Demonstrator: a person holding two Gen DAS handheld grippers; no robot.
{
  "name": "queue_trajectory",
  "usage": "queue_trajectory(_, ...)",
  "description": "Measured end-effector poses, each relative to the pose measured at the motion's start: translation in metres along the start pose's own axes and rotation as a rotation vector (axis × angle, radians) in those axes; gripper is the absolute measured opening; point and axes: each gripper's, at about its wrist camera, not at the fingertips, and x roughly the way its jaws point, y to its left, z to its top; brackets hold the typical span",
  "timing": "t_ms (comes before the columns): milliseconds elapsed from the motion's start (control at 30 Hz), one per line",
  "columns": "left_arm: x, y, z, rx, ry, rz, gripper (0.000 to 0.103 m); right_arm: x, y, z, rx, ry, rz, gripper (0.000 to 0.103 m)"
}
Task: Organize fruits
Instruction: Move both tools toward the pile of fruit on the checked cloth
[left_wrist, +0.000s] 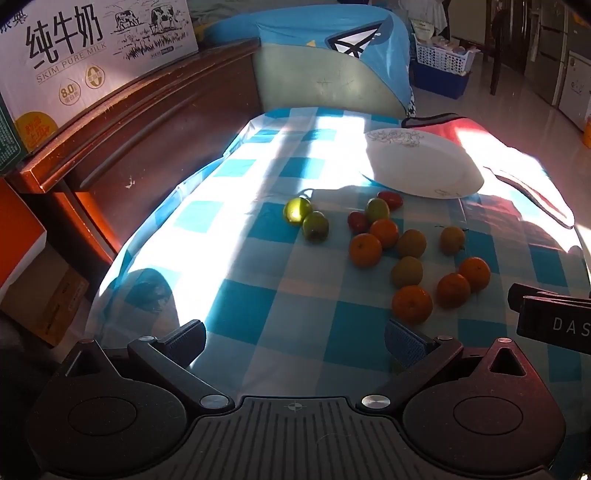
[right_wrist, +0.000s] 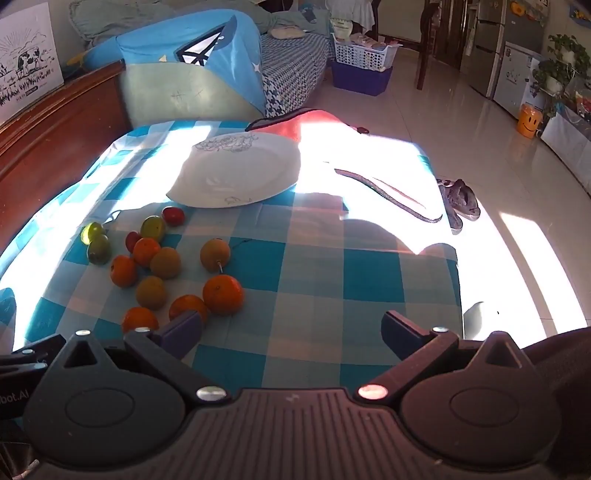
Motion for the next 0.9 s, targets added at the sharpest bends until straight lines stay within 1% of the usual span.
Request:
queue_trajectory(100,-0.002,0.0,0.0,-0.001,0.014,-0.01,0.103,0.0,-0.002,-0.001,0.003,0.035,0.011,0.102)
queue_trajectory(300,-0.003,0.006,0.0,-0.034,0.042,-0.028,0.103,0.006,-0.004,-0.006,-0.03,0.103,-0.038,0.102)
queue_trajectory(433,0.001,0.005,-0.003,-0.04,0.067,-0.03,0.103,0.011,-0.004,-0.01,-0.036,0.148,-0.033,0.102)
queue_trajectory(633,0.003,-0.002,-0.006,-0.018,0.084,-0.026,0.103,0.012,0.001,-0.012,-0.06,0.17,-0.027,0.102)
queue_trajectory(900,0.004,-0.003,-0.005,-0.013,0.084,-0.015,0.103,0.011,0.008,-0.012,-0.085,0.167,-0.019,0.102)
